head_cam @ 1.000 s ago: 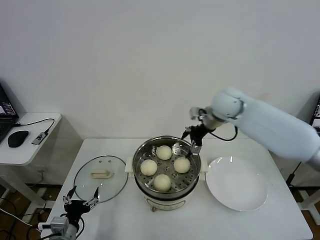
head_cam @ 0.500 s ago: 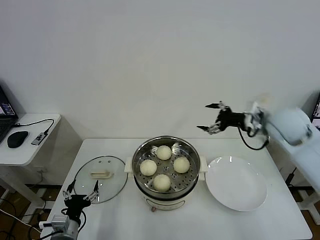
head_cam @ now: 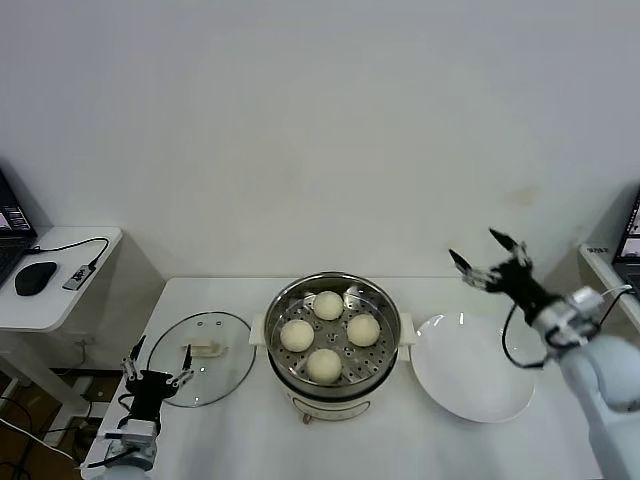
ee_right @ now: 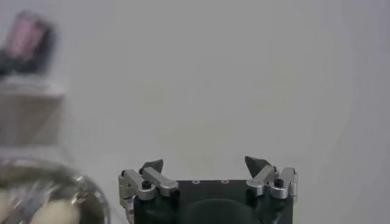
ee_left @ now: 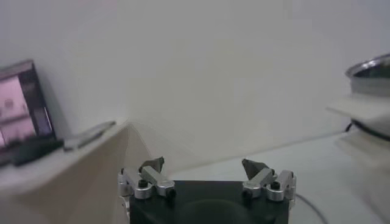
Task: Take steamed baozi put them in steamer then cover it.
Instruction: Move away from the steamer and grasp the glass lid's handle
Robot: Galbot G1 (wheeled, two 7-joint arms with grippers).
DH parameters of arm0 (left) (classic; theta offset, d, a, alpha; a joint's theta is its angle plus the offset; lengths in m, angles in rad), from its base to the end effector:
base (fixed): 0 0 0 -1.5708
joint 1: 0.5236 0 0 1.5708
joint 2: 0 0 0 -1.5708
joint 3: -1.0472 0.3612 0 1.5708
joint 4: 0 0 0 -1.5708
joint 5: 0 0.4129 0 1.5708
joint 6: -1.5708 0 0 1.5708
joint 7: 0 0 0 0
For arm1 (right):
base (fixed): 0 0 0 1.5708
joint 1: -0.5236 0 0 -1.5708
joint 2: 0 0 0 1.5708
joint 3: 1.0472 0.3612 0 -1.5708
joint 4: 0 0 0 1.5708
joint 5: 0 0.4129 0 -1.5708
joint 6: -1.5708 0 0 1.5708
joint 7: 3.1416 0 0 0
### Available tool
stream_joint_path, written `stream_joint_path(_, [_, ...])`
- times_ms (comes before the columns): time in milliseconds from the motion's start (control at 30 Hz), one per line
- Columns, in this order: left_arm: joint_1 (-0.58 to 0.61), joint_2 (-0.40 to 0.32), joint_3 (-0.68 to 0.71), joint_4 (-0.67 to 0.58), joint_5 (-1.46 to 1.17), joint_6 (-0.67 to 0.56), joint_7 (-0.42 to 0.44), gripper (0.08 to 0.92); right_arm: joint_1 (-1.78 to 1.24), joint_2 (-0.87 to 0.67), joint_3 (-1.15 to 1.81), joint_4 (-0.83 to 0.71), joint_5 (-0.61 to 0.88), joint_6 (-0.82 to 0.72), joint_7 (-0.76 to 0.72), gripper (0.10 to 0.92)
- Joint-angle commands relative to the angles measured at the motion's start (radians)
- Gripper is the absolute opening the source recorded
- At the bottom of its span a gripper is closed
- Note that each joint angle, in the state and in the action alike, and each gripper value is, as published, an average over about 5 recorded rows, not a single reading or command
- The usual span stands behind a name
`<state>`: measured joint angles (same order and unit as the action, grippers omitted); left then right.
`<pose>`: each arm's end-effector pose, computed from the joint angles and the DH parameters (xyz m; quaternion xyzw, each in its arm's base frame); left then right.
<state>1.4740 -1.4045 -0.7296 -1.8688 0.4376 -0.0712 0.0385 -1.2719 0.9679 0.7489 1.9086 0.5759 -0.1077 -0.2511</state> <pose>0.2593 0.1193 -0.3632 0.0231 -0.9440 -0.3266 0.0411 0.3400 -0.1989 -0.2167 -0.1277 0.9907 -0.0362 0.0314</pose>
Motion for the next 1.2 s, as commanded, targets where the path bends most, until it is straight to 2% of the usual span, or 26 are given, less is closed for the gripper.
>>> stream_joint_path(33, [-0.015, 0.091, 0.098, 0.135, 0.810, -0.099, -0.200, 0.823, -0.279, 0.211, 0.194, 0.026, 0.062, 0.100, 0.099, 0.823])
stream_joint_path(133, [-0.015, 0.128, 0.155, 0.170, 0.925, 0.017, -0.293, 0.823, -0.287, 0.216, 0.197, 0.028, 0.059, 0.103, 0.096, 0.823])
stream_joint_path(200, [-0.022, 0.145, 0.187, 0.185, 0.966, 0.091, -0.296, 0.823, -0.291, 0.219, 0.197, 0.028, 0.055, 0.104, 0.094, 0.823])
stream_joint_path(267, [-0.032, 0.159, 0.206, 0.191, 0.976, 0.130, -0.259, 0.823, -0.292, 0.222, 0.198, 0.028, 0.052, 0.105, 0.092, 0.823])
stream_joint_path(367, [-0.072, 0.161, 0.207, 0.222, 0.952, 0.114, -0.215, 0.823, -0.292, 0.227, 0.199, 0.028, 0.047, 0.106, 0.089, 0.823])
stream_joint_path(500, [-0.138, 0.139, 0.195, 0.288, 0.882, 0.102, -0.206, 0.823, -0.293, 0.232, 0.196, 0.025, 0.038, 0.110, 0.085, 0.823])
stream_joint_path(667, [-0.185, 0.113, 0.184, 0.323, 0.870, 0.140, -0.175, 0.823, -0.290, 0.245, 0.192, 0.022, 0.032, 0.110, 0.084, 0.823])
stream_joint_path(833, [-0.209, 0.124, 0.198, 0.341, 0.888, 0.175, -0.139, 0.823, -0.295, 0.259, 0.191, 0.020, 0.024, 0.113, 0.081, 0.823])
stream_joint_path(1000, [-0.225, 0.136, 0.207, 0.373, 0.901, 0.181, -0.125, 0.823, -0.300, 0.253, 0.198, 0.015, 0.022, 0.117, 0.080, 0.823])
stream_joint_path(1200, [-0.261, 0.131, 0.210, 0.416, 0.897, 0.223, -0.151, 0.823, -0.303, 0.261, 0.197, 0.009, 0.016, 0.120, 0.080, 0.823])
